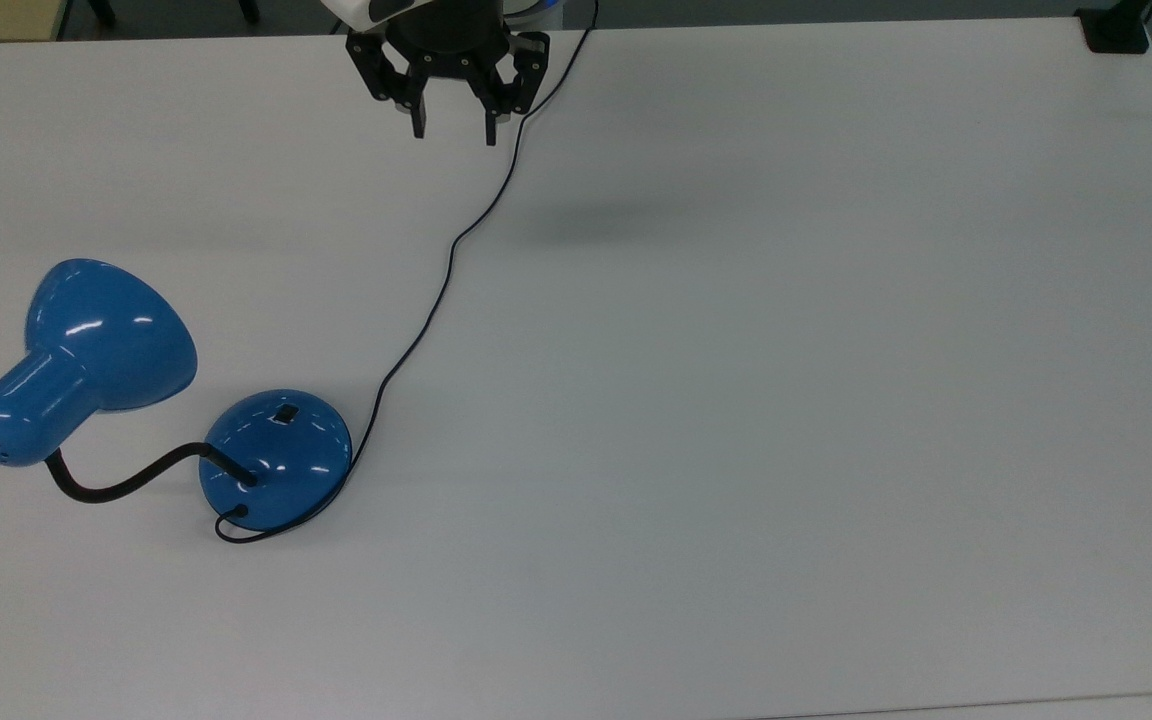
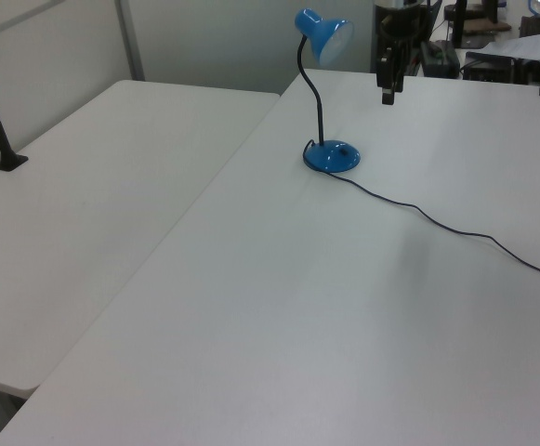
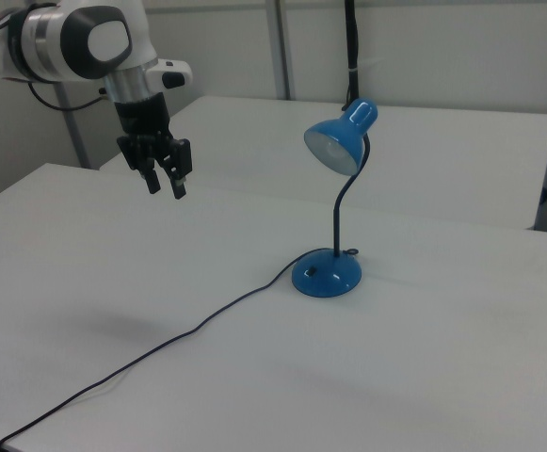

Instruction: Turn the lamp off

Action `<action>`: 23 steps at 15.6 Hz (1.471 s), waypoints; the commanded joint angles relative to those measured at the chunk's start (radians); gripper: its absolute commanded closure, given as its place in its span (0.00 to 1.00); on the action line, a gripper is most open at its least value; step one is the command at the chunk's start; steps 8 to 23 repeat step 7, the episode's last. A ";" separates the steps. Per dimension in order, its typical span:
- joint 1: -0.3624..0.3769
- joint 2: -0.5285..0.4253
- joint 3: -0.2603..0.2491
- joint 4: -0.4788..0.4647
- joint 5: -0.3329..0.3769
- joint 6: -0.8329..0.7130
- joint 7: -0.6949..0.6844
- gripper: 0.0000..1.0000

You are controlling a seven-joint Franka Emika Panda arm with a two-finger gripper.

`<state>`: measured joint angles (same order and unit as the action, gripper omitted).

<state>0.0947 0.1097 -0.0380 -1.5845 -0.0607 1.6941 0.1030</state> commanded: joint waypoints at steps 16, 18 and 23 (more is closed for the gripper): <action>-0.009 -0.050 -0.010 -0.023 -0.011 -0.014 -0.019 0.00; -0.009 -0.050 -0.010 -0.023 -0.011 -0.014 -0.019 0.00; -0.009 -0.050 -0.010 -0.023 -0.011 -0.014 -0.019 0.00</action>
